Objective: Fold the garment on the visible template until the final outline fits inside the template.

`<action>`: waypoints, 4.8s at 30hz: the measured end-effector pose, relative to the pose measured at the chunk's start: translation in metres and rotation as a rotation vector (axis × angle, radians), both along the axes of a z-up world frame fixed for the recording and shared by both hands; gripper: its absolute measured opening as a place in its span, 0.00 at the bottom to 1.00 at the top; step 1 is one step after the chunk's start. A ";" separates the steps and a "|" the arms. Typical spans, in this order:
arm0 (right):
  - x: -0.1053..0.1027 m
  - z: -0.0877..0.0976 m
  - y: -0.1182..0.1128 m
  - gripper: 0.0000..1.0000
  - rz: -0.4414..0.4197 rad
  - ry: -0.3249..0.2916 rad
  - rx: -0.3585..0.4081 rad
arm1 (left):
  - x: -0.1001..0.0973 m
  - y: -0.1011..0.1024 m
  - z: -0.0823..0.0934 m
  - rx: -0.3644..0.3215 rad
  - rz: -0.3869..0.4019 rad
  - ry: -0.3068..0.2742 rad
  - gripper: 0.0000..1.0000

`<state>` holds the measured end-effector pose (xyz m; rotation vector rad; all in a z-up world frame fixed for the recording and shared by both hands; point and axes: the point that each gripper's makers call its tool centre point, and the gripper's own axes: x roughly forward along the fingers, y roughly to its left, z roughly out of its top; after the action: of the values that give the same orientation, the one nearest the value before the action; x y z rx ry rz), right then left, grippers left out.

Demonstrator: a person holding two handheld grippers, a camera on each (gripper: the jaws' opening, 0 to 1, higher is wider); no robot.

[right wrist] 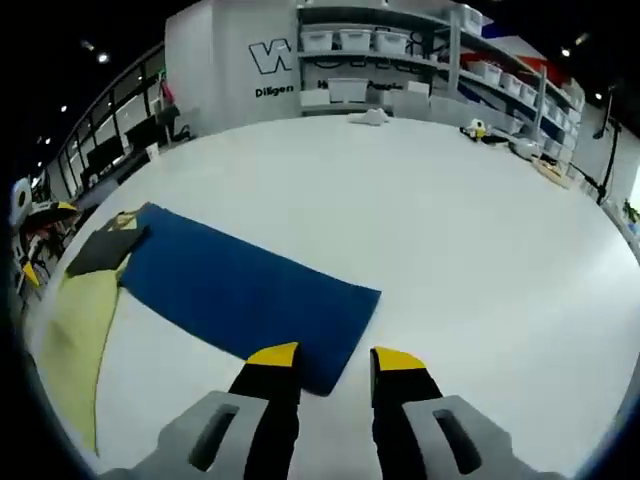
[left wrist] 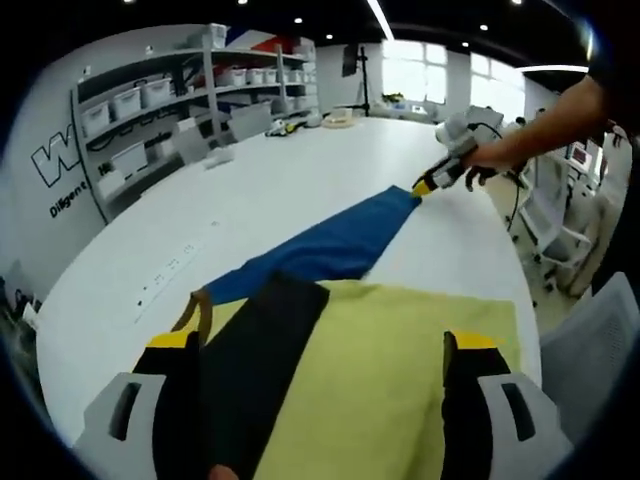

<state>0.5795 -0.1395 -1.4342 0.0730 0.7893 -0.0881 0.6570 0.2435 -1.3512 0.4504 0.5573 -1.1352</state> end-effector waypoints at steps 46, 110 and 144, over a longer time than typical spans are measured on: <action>0.032 0.088 0.071 0.00 0.118 -0.117 0.140 | -0.026 0.068 0.011 0.032 -0.027 -0.016 0.88; 0.164 0.291 0.202 0.00 0.349 -0.412 0.084 | -0.043 0.192 0.031 -0.045 0.166 -0.080 0.89; 0.178 0.248 0.365 0.00 0.541 -0.312 0.107 | -0.067 0.244 0.034 -0.101 0.202 -0.073 0.93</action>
<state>0.7570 0.2252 -1.1866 -0.0273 0.4802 0.4688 0.5901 0.4877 -1.3173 0.3388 0.4688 -0.9448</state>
